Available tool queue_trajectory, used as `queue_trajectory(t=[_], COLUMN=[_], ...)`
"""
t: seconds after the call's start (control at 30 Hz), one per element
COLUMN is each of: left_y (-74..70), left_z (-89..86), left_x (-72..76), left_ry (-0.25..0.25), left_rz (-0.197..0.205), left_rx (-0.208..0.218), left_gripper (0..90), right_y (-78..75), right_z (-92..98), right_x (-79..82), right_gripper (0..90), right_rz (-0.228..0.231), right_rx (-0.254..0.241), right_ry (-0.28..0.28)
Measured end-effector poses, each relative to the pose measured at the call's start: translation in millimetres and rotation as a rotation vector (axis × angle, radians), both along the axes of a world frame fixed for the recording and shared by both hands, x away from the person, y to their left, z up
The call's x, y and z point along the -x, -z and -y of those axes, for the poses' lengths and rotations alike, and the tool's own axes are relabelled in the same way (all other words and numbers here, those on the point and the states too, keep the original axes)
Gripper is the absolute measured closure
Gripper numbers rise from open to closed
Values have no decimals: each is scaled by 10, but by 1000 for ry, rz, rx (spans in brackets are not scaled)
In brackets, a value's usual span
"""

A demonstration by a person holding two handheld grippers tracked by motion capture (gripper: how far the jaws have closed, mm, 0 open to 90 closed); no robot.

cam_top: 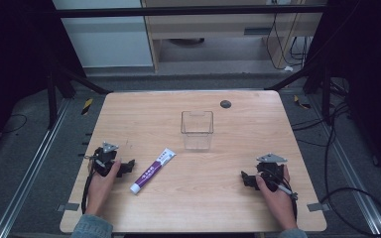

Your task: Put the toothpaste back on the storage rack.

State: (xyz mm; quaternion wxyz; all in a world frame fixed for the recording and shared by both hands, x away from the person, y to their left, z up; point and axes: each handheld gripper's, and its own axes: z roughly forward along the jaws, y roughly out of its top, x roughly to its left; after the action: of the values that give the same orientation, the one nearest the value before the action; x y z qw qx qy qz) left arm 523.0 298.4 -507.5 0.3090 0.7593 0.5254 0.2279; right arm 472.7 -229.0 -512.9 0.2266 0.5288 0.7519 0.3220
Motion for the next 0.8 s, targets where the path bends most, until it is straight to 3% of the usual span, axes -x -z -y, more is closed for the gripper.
queue_trajectory(t=[0.27,0.47,0.63,0.7,0.8], left_y=[-23,-238,-475,-568,-670], left_z=[-38,-95,-23,37,178], left_x=[8,119,242,285,333], left_ry=[3,-25,21,42,88], left_rz=[8,74,115,112,91], left_rx=[4,27,8,7,-36], left_gripper=[30,40,29,28,28], right_y=[0,2,-2,-1,-1], right_z=[0,5,-6,-8,-7], right_x=[0,12,26,28,28], right_gripper=[3,3,6,6,6], right_rz=[0,2,1,1,1], right_rx=[0,4,1,1,2], right_ry=[0,0,13,16,16])
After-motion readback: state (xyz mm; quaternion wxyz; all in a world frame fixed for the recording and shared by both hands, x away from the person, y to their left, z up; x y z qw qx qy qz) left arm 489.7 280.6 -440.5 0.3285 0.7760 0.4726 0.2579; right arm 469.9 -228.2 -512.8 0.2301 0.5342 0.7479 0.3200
